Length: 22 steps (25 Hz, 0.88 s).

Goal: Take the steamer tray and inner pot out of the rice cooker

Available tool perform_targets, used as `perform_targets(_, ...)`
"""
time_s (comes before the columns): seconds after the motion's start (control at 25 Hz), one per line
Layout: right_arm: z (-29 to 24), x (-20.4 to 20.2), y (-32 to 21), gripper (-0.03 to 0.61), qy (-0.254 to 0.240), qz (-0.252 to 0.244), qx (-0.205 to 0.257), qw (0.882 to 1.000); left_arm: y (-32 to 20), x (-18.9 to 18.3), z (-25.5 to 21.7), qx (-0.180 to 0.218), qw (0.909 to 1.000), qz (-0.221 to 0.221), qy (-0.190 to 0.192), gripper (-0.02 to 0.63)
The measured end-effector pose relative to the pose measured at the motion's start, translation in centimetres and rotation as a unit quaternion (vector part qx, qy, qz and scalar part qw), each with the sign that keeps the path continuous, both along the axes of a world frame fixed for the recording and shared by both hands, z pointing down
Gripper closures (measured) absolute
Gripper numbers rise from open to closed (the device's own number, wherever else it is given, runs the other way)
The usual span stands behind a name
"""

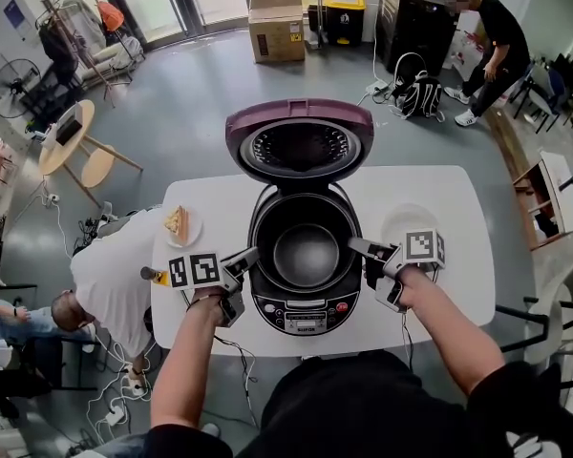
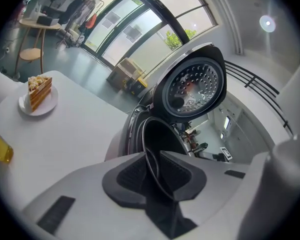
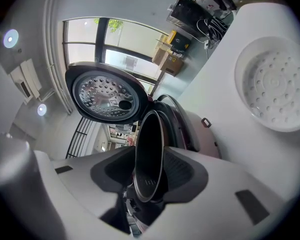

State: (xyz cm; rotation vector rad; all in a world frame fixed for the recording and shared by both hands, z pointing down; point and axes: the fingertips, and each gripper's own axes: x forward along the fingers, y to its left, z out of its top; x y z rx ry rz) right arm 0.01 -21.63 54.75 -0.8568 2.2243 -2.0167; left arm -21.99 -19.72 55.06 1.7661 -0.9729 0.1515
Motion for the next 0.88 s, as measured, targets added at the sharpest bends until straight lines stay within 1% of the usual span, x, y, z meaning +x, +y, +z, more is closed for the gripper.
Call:
perform_targets(0.08, -0.1, -0.1, -0.1, 0.408, 0.007, -0.007, 0.001, 1.0, -0.2, -0.1, 0.2, -0.004, 0.9999, 0.002, -0.01, 0.545)
perform_targets(0.16, 0.2, -0.1, 0.0, 0.428, 0.019, -0.013, 0.001, 1.0, -0.1, -0.3, 0.4, -0.008, 0.9997, 0.002, -0.021, 0.583)
perform_targets(0.28, 1.0, 0.3, 0.3, 0.498, 0.044, -0.021, 0.002, 0.999, -0.1, -0.4, 0.7, -0.012, 0.9994, 0.008, -0.032, 0.588)
perform_targets(0.36, 1.5, 0.5, 0.4, 0.558, 0.059, -0.025, 0.003, 0.998, -0.1, -0.3, 0.8, -0.015, 0.9992, 0.012, -0.036, 0.591)
perform_targets(0.56, 1.6, 0.4, 0.3, 0.566, 0.069, -0.035, 0.003, 0.997, -0.1, -0.5, 0.7, -0.022, 0.9993, 0.01, -0.03, 0.595)
perform_targets(0.68, 1.5, 0.4, 0.3, 0.569, 0.064, -0.031, -0.002, 0.997, 0.0, -0.5, 0.7, -0.024, 0.9994, 0.007, -0.024, 0.597)
perform_targets(0.88, 0.8, 0.5, 0.0, 0.571, 0.054, -0.021, 0.005, 0.998, 0.1, -0.4, -0.1, -0.016, 0.9998, 0.006, -0.014, 0.598)
